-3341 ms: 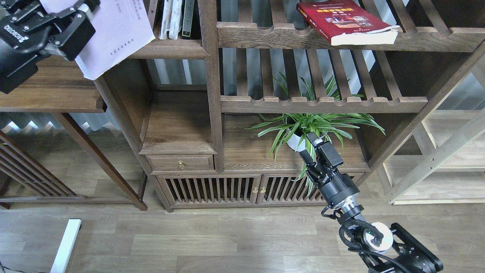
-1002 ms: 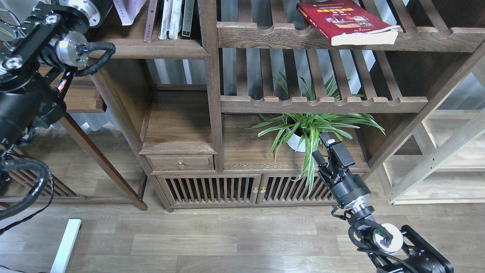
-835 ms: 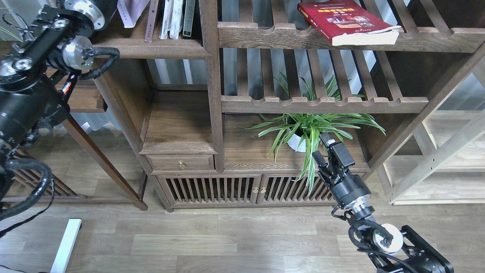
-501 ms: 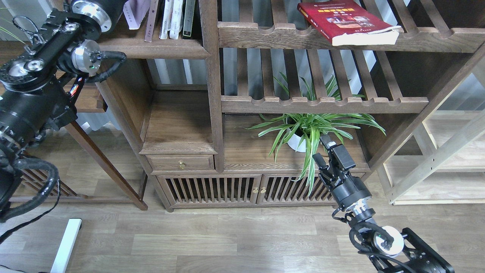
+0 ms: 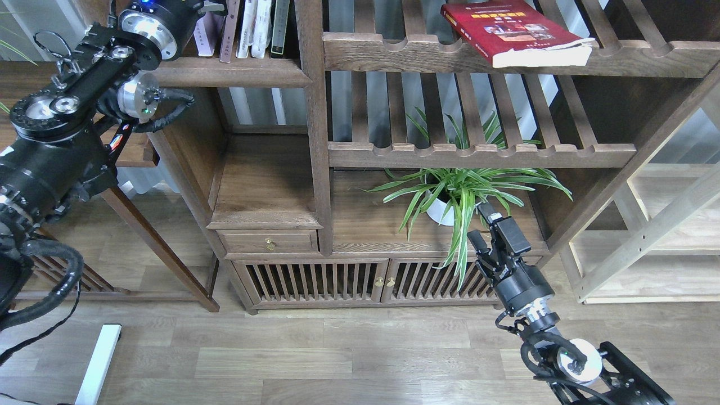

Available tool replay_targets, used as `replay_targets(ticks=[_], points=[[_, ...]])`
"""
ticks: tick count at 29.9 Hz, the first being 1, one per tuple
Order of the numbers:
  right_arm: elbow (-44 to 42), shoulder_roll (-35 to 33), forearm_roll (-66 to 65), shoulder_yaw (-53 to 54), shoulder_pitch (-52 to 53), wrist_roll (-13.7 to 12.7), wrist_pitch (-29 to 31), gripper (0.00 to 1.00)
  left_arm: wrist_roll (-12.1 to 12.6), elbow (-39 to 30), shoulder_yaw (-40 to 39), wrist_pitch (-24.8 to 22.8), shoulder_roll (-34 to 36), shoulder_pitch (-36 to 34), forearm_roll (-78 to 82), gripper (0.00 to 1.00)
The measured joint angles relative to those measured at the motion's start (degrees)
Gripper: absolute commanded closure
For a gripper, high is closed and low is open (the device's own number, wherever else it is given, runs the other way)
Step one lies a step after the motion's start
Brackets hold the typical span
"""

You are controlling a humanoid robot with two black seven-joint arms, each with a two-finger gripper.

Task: Organize books on shelf
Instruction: 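Release the white book on the top shelf and withdraw the left gripper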

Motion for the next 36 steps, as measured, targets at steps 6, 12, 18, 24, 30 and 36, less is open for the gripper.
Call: replay_targets(ticks=[6, 12, 18, 24, 30, 36], points=[[0.0, 0.0, 0.0, 0.7, 0.0, 0.0, 0.0, 0.02, 0.0, 0.0, 0.2, 0.8, 0.1, 0.0, 0.0, 0.4], [0.0, 0.0, 0.0, 0.7, -0.1, 0.0, 0.0, 0.02, -0.1, -0.3, -0.4, 0.8, 0.1, -1.2, -0.2, 0.37], [0.0, -0.1, 0.0, 0.7, -0.3, 0.0, 0.0, 0.02, -0.1, -0.8, -1.7, 0.8, -0.1, -4.6, -0.3, 0.37], [0.0, -0.3, -0.1, 1.1, -0.4, 0.0, 0.0, 0.02, 0.0, -1.1, -4.0, 0.7, -0.1, -7.3, -0.4, 0.37], [-0.3, -1.2, -0.1, 1.9, -0.4, 0.0, 0.0, 0.02, 0.2, -3.0, -8.0, 0.8, -0.1, -8.4, -0.4, 0.36], [-0.4, -1.3, -0.1, 2.3, -1.0, 0.1, 0.0, 0.02, -0.5, -4.5, -12.7, 0.9, 0.2, -8.5, -2.2, 0.31]])
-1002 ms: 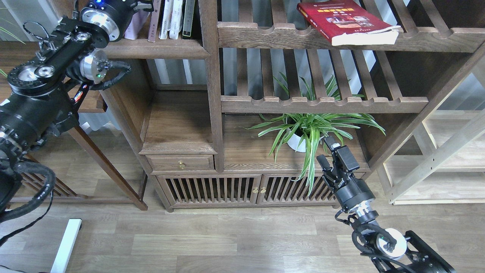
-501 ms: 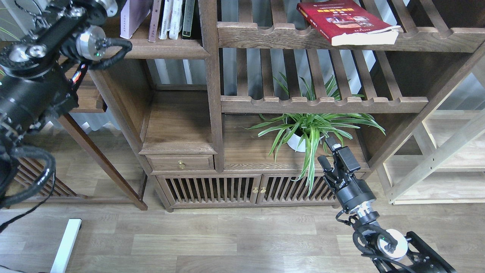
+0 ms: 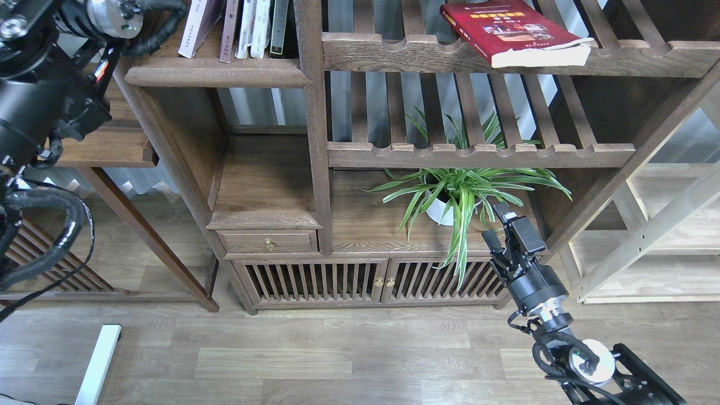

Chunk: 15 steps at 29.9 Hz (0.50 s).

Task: Organize books on shelf
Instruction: 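Release the white book on the top shelf and withdraw the left gripper, then lower the left arm and raise the right gripper to the red book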

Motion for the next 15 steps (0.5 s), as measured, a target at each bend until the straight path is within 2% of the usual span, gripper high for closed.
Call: replay_targets(ticks=[2, 6, 9, 13, 15], points=[[0.0, 0.0, 0.0, 0.1, -0.1, 0.0, 0.0, 0.02, -0.4, -1.4, -0.3, -0.2, 1.1, 0.2, -1.3, 0.26], [0.0, 0.0, 0.0, 1.4, -0.2, 0.0, 0.0, 0.02, -0.6, -4.3, -0.2, -1.9, 3.9, 2.2, -3.9, 0.25], [0.0, 0.1, 0.1, 2.0, -0.2, 0.0, 0.0, 0.02, -1.6, -5.4, -0.2, -5.1, 4.7, 4.1, -8.0, 0.21], [0.0, 0.3, 0.5, 3.0, -0.2, 0.0, 0.0, 0.02, -4.1, -6.0, -0.4, -9.6, 5.1, 6.2, -12.8, 0.15], [0.0, 0.5, 0.6, 3.5, -0.2, 0.0, 0.0, 0.02, -4.9, -6.1, -0.5, -13.5, 5.2, 7.2, -15.6, 0.13]])
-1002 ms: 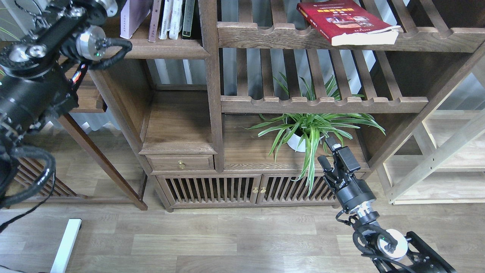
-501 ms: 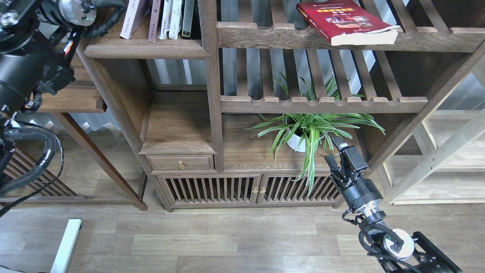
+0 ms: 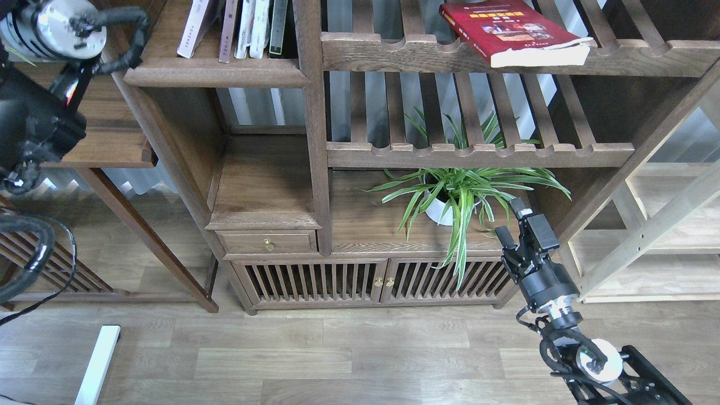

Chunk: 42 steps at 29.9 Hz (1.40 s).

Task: Organize books on shelf
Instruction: 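Lower the left arm and raise the right gripper to the red book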

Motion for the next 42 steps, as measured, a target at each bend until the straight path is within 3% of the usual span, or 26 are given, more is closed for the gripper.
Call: replay_targets(ticks=[8, 11, 15, 21, 27, 33, 38, 42], points=[[0.6, 0.0, 1.9, 1.3, -1.0, 0.1, 0.0, 0.02, -0.5, -0.3, -0.1, -16.5, 1.5, 3.0, -5.9, 0.02], [1.9, 0.7, 2.6, 1.4, -1.0, 0.2, 0.0, 0.02, -0.6, -1.4, -0.1, -19.6, 2.5, 4.8, -7.8, 0.01], [3.2, 1.6, 2.9, 2.7, -1.0, 0.4, 0.0, 0.02, -0.7, -5.0, -0.7, -20.2, 3.9, 7.7, -9.7, 0.01], [4.8, 1.2, 3.0, 5.6, -0.8, 0.4, 0.0, 0.03, 0.1, -17.1, -0.8, -20.3, 3.8, 14.1, -11.3, 0.01], [5.9, 0.8, 2.9, 8.6, 0.0, 0.4, 0.0, 0.06, 1.0, -24.8, 0.1, -20.3, 2.2, 19.6, -11.2, 0.01], [8.5, -0.2, 2.9, 12.0, 1.1, 0.4, -1.2, 0.05, 5.0, -32.4, 1.3, -20.3, 0.2, 25.9, -10.8, 0.01], [10.8, -3.1, 3.0, 12.7, 2.9, 0.3, -4.3, 0.05, 8.5, -34.0, 3.6, -20.3, -2.9, 31.1, -9.6, 0.01], [11.7, -4.3, 3.0, 12.8, 5.6, 0.3, -7.7, 0.05, 9.7, -34.0, 4.9, -20.3, -4.7, 35.2, -7.6, 0.01]])
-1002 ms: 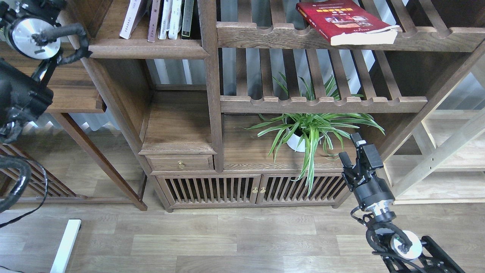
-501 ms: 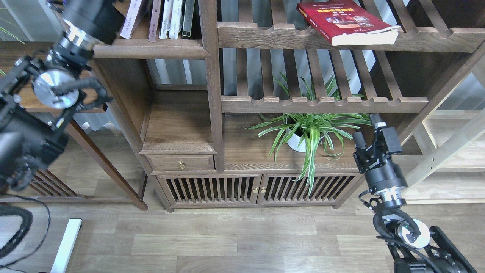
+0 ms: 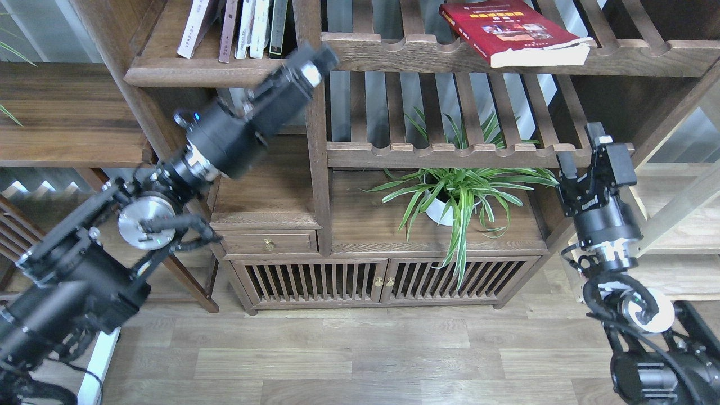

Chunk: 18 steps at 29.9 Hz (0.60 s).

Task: Organize books on shelf
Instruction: 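Lower the left arm and raise the right gripper to the red book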

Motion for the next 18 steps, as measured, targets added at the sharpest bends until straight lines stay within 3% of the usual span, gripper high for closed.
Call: replay_targets(ticks=[9, 18], points=[[1.2, -1.1, 2.1, 0.0, 8.7, -0.1, -11.6, 0.04, 0.5, 1.1, 0.3, 0.0, -1.3, 3.9, 8.4, 0.01], [2.4, -1.1, 3.0, 0.0, 11.9, 0.3, -11.8, 0.02, 0.6, 2.1, 1.1, 0.0, -1.4, 6.3, 9.6, 0.01]])
